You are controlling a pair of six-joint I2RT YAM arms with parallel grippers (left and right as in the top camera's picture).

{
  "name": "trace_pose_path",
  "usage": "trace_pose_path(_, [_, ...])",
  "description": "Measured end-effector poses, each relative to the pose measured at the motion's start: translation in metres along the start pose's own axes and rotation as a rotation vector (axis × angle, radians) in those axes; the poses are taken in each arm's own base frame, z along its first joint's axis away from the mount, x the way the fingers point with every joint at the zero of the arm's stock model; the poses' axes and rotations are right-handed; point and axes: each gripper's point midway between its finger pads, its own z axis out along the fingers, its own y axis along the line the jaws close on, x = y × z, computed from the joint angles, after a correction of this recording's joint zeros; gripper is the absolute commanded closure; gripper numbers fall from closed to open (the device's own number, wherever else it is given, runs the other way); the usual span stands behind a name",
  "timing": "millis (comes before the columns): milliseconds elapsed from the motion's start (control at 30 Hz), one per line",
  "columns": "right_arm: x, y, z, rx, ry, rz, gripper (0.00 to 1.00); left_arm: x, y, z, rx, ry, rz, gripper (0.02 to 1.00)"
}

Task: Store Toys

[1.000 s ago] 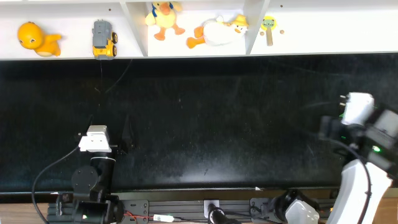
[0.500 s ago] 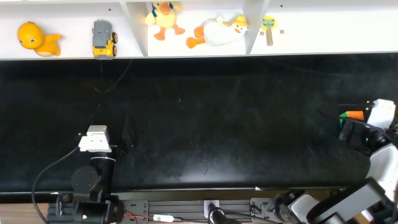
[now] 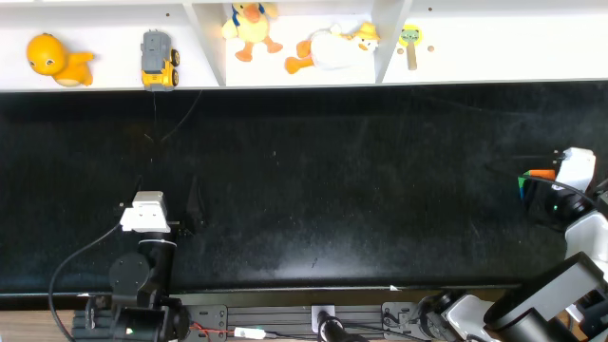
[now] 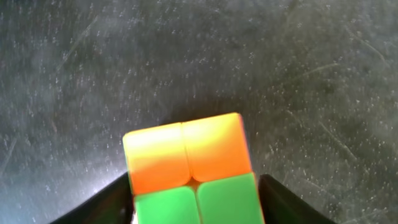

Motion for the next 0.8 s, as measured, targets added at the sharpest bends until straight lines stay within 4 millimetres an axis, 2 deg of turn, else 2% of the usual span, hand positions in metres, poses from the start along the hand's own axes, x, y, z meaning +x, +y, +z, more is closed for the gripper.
trace_pose_path(267, [-0.005,0.007,0.002,-0.011,-0.006,0.000,0.520,0.000,0.000,0.000,0.000,0.000,0.000,0.020])
trace_pose_path(400, [-0.008,0.028,-0.003,-0.042,0.015,-0.013,0.524,0.000,0.000,0.000,0.000,0.000,0.000,0.020])
trace_pose_path(700, [-0.067,0.097,-0.041,-0.059,-0.131,-0.149,0.524,0.000,0.000,0.000,0.000,0.000,0.000,0.020])
trace_pose_path(800, [-0.086,0.103,-0.048,-0.045,-0.150,-0.147,0.524,0.000,0.000,0.000,0.000,0.000,0.000,0.023])
